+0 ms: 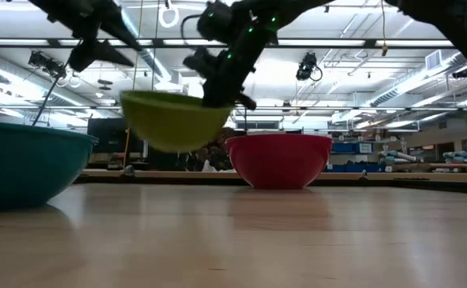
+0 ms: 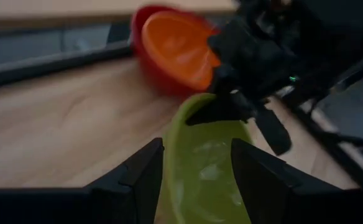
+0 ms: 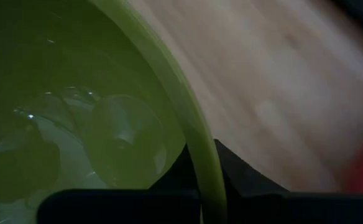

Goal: Nest bowls inside each other
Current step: Stack the green bowl on top of the orange bowl

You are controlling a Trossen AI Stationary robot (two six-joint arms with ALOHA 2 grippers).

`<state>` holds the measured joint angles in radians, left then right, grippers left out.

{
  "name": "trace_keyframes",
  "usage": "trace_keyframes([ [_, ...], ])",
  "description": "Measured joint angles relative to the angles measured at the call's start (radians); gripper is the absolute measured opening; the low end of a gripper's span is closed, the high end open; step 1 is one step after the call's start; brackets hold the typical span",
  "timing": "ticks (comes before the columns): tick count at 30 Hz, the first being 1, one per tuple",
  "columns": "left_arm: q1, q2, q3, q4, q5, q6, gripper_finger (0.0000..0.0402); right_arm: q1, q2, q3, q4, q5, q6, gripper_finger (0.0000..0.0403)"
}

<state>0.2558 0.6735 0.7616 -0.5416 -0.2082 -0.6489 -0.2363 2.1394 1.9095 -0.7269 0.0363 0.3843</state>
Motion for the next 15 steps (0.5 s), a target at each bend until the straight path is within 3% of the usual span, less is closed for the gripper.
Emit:
trace_keyframes([
  [9, -0.028, 0.0, 0.0, 0.286, 0.041, 0.199, 0.0192, -0.116, -0.168, 0.001, -0.064, 0.015, -0.024, 0.002],
  [15, -0.059, 0.0, 0.0, 0.264, 0.042, 0.215, 0.0192, -0.209, -0.261, 0.001, -0.108, 0.023, -0.068, 0.0021],
])
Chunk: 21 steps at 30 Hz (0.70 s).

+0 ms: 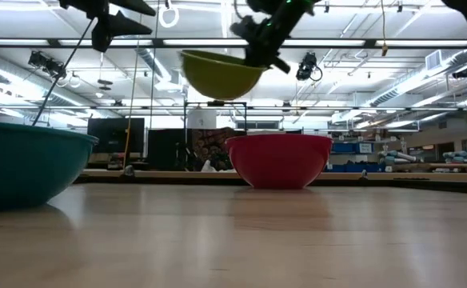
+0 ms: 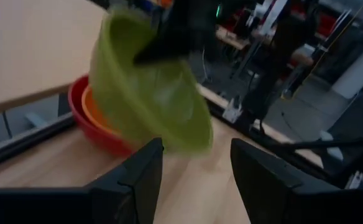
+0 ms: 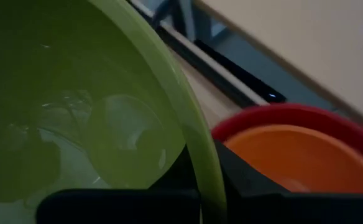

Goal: Nest bowls inside each other
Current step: Stack the green bowl on top of the orange bowl

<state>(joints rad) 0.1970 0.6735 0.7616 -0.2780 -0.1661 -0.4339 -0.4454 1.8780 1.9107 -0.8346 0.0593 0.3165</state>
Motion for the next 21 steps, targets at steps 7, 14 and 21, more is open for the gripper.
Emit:
trace_keyframes([
  [7, -0.025, 0.0, 0.0, -0.084, 0.0, -0.052, 0.0192, -0.137, -0.057, -0.028, -0.101, 0.001, -0.062, 0.0021],
  [14, -0.025, 0.005, 0.0, -0.099, 0.0, -0.092, 0.0192, -0.237, -0.107, -0.205, -0.069, -0.006, -0.059, 0.0022],
  [21, -0.025, 0.06, 0.0, -0.102, 0.0, -0.106, 0.0192, -0.265, -0.103, -0.447, 0.102, 0.007, 0.013, 0.0026],
])
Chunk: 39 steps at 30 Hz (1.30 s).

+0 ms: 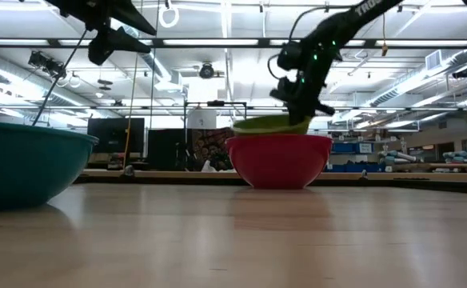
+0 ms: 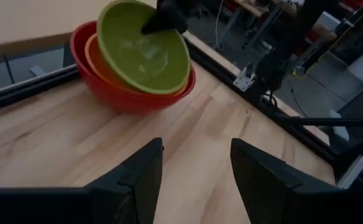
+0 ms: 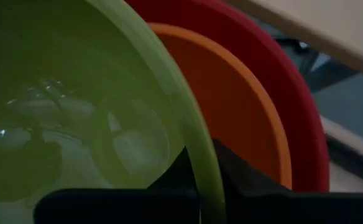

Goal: Nest bowls inside each other
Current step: Stack the green bowl on top of the orange bowl

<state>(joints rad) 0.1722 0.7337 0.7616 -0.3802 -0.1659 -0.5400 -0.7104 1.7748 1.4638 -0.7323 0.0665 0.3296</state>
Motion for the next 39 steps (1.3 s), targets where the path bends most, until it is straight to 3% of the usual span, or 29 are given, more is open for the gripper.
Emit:
trace_keyframes([
  [4, 0.0, 0.033, 0.0, 0.008, 0.04, -0.015, 0.0192, -0.015, 0.0, -0.072, 0.055, 0.052, 0.08, 0.0038],
  [9, -0.001, 0.053, 0.0, 0.007, 0.092, -0.022, 0.0192, -0.032, 0.0, -0.093, 0.042, 0.072, 0.05, 0.0064],
  [18, -0.002, 0.052, 0.0, 0.009, 0.097, -0.017, 0.0192, -0.063, -0.002, -0.087, 0.005, -0.06, -0.008, 0.0174],
  [28, 0.002, 0.052, 0.0, -0.047, 0.135, 0.005, 0.0192, -0.069, -0.004, 0.154, -0.172, -0.019, -0.079, 0.0319],
  [34, -0.003, 0.052, 0.0, -0.199, 0.197, -0.012, 0.0192, -0.059, -0.004, 0.294, -0.244, -0.03, -0.101, 0.0347],
  [39, -0.024, 0.055, 0.0, -0.285, 0.216, -0.025, 0.0203, 0.051, -0.005, 0.371, -0.258, -0.125, -0.103, 0.0346],
])
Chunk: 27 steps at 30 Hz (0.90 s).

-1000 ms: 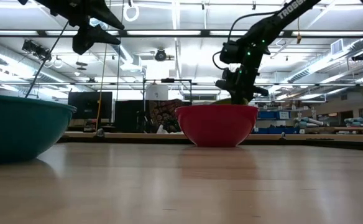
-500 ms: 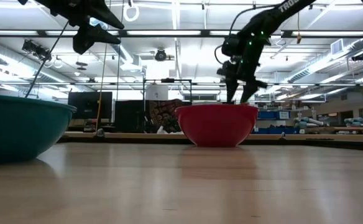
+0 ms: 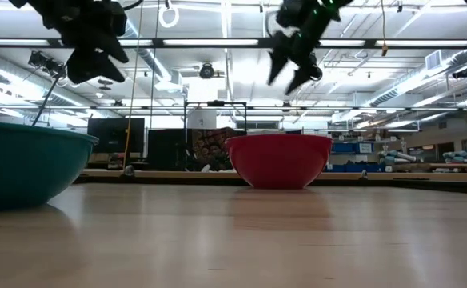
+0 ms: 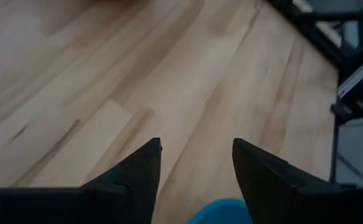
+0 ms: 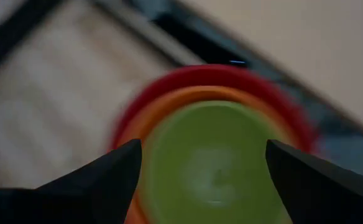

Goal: Nest bowls inside each other
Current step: Stack the green bowl on top of the orange bowl

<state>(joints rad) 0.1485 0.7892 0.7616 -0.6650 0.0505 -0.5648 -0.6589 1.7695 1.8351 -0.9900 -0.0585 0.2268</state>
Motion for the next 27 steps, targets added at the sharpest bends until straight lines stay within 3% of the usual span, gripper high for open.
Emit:
trace_keyframes([
  [5, -0.026, 0.01, 0.0, -0.025, 0.024, 0.003, 0.0238, 0.17, 0.0, 0.001, 0.033, -0.039, 0.01, 0.0343],
  [11, -0.114, 0.058, 0.0, -0.036, 0.05, -0.011, 0.0255, 0.342, 0.002, -0.031, 0.086, 0.062, 0.006, 0.0338],
  [18, -0.218, 0.172, 0.0, -0.062, 0.146, -0.02, 0.0256, 0.432, 0.002, -0.118, 0.142, 0.035, 0.04, 0.0326],
  [27, -0.279, 0.335, 0.0, -0.206, 0.145, -0.009, 0.0239, 0.515, 0.002, -0.197, 0.139, 0.114, 0.076, 0.031],
])
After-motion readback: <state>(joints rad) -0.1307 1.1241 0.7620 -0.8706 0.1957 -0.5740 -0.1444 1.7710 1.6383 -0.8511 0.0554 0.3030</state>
